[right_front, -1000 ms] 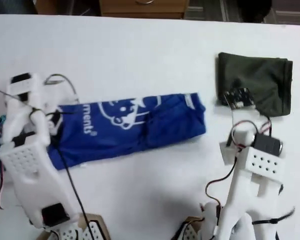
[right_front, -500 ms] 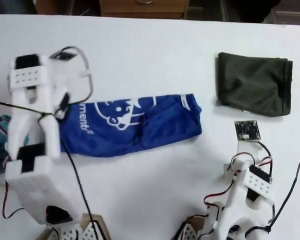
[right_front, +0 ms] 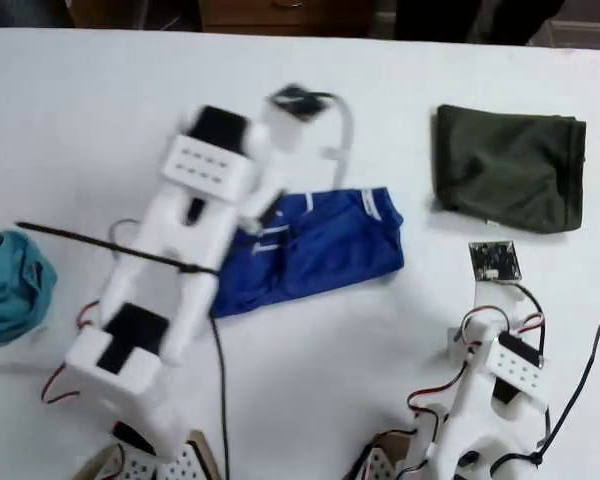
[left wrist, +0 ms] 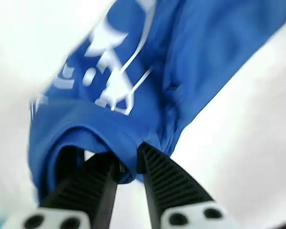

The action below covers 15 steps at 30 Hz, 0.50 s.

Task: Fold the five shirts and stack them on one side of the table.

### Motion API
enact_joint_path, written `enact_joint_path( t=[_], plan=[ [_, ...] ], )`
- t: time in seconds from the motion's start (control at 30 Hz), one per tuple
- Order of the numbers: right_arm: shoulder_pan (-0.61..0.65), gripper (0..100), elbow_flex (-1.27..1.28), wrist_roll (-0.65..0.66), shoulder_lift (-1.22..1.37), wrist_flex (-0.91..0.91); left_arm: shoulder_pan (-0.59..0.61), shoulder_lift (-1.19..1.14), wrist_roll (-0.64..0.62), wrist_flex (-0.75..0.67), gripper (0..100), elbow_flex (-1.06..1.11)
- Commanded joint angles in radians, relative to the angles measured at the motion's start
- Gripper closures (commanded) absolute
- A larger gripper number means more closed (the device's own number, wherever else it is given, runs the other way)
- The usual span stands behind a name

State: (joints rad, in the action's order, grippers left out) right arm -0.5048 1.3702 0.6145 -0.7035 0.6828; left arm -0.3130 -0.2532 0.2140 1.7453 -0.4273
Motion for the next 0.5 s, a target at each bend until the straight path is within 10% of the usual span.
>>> enact_joint_path(
  t=[0.0,0.47],
  plan=[
    [-0.005,98.0,0.000,-0.002,-0.028,-0.018,-0.086,-0.063,-0.008,-0.049,97,-0.157],
    [-0.005,98.0,0.000,-0.002,-0.025,-0.021,-0.239,-0.595,-0.008,-0.043,97,-0.791]
  ],
)
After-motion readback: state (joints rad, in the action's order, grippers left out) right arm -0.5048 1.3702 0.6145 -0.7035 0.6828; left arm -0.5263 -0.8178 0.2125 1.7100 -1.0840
